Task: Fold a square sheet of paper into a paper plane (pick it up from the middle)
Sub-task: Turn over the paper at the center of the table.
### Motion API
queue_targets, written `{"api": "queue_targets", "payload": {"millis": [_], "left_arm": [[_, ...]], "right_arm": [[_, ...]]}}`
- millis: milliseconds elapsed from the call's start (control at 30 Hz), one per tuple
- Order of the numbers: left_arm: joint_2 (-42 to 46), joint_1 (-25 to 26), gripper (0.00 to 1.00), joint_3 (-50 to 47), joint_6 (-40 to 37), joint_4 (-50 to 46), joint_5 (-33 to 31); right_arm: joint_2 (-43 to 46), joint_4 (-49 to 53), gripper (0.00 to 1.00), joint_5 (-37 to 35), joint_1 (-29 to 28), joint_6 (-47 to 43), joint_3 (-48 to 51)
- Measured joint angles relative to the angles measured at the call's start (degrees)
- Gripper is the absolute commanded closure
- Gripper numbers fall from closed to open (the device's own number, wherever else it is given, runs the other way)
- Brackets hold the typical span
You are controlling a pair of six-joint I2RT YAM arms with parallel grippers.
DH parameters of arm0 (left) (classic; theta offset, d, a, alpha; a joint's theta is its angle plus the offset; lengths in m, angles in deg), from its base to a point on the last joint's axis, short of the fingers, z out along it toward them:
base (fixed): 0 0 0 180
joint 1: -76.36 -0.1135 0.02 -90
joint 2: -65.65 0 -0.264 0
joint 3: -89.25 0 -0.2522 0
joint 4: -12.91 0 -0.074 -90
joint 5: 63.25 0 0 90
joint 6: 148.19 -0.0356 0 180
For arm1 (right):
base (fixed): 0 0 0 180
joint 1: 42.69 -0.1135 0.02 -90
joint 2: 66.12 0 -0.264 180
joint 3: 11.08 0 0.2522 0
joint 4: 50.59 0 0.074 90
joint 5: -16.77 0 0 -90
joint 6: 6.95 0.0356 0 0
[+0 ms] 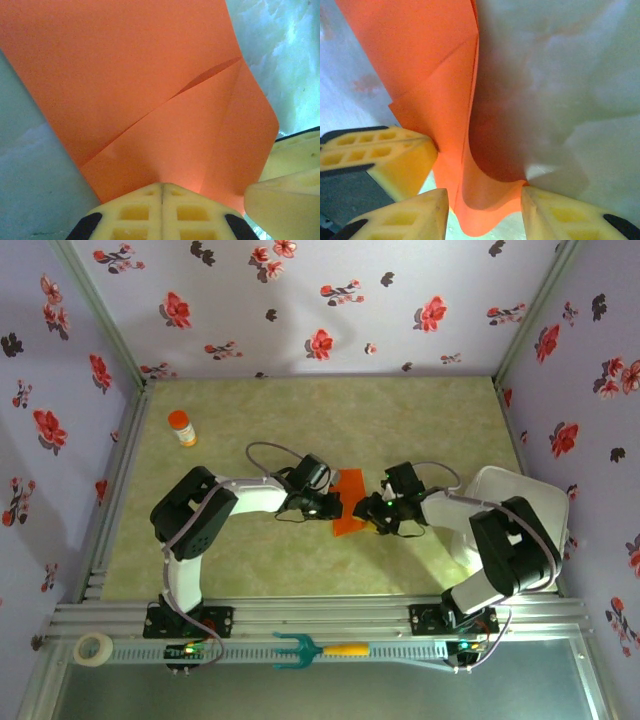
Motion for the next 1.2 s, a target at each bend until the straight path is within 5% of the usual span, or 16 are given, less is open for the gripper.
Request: {"api": "queue_targets", "payload": {"millis": [433,1033,1200], "left_arm": [[0.0,0.0,0.98,0.3,0.0,-0.6,0.0],[0.1,0.1,0.95,0.3,0.0,-0.9,0.0],[0.2,0.1,0.88,0.3,0.0,-1.2,-0.1]], "right_arm": [[-6.2,-1.4,0.55,2.0,4.5,-4.2,-6.2],[-11.3,-8.3,0.82,6.0,6.9,-5.7,-6.2],[-11.8,-9.5,0.92,6.1,7.1,-5.7,-6.2]]}}
